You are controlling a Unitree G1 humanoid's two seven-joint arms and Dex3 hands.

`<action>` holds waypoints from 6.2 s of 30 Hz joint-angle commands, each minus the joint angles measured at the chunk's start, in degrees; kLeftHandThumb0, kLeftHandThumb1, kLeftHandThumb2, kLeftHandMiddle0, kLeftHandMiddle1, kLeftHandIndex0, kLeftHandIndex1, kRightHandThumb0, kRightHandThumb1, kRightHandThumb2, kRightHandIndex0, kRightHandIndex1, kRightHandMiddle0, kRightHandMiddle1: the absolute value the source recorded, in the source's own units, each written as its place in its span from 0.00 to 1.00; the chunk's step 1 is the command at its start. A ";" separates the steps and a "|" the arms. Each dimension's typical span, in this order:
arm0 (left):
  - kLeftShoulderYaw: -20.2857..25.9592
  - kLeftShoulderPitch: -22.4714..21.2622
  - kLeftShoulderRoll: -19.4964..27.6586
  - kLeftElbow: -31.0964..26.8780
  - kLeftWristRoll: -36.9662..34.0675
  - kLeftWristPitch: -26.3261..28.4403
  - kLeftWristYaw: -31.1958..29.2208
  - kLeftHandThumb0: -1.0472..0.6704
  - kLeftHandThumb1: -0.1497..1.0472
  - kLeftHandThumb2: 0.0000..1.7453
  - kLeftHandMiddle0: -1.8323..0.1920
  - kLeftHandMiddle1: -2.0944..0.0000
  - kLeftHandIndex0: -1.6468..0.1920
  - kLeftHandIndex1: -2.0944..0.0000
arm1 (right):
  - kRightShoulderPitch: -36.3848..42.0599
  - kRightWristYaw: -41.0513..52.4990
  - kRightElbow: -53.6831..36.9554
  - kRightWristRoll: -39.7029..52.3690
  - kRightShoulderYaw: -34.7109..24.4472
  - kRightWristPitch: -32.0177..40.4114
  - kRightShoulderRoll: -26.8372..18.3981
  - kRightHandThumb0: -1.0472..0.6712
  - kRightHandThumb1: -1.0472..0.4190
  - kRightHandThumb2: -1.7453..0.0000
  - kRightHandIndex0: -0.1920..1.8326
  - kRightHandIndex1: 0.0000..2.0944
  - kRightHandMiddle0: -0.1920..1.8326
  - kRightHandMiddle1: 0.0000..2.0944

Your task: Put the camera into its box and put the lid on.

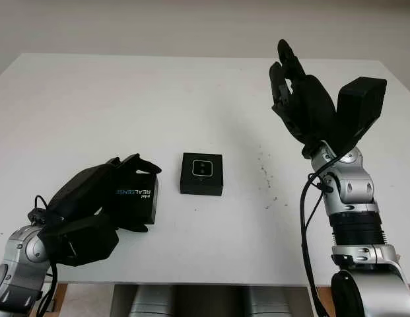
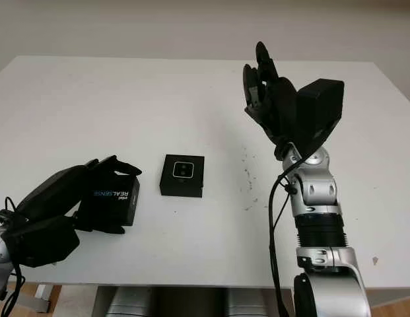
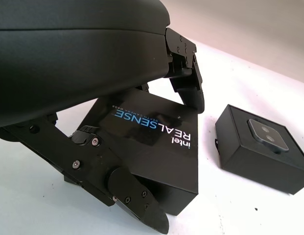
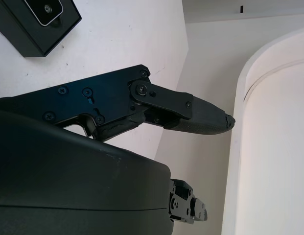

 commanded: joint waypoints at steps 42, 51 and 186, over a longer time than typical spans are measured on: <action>-9.58 -39.19 -4.94 6.13 -10.53 29.33 -17.11 0.49 0.88 0.03 0.64 0.25 0.70 0.26 | 0.65 1.57 3.03 -1.86 2.80 -4.64 2.29 0.18 0.00 0.59 0.00 0.00 0.00 0.00; -14.76 -37.35 -9.28 7.10 -4.80 30.55 -12.90 0.52 0.89 0.03 0.65 0.23 0.70 0.24 | 1.31 -0.08 2.31 -2.45 2.70 -5.11 3.06 0.18 0.00 0.58 0.00 0.00 0.00 0.00; -18.43 -36.69 -25.31 13.53 -2.67 42.81 -2.36 0.53 0.90 0.03 0.68 0.24 0.72 0.25 | 0.96 -2.58 5.12 -1.24 2.03 -10.59 7.09 0.19 0.00 0.65 0.00 0.00 0.00 0.00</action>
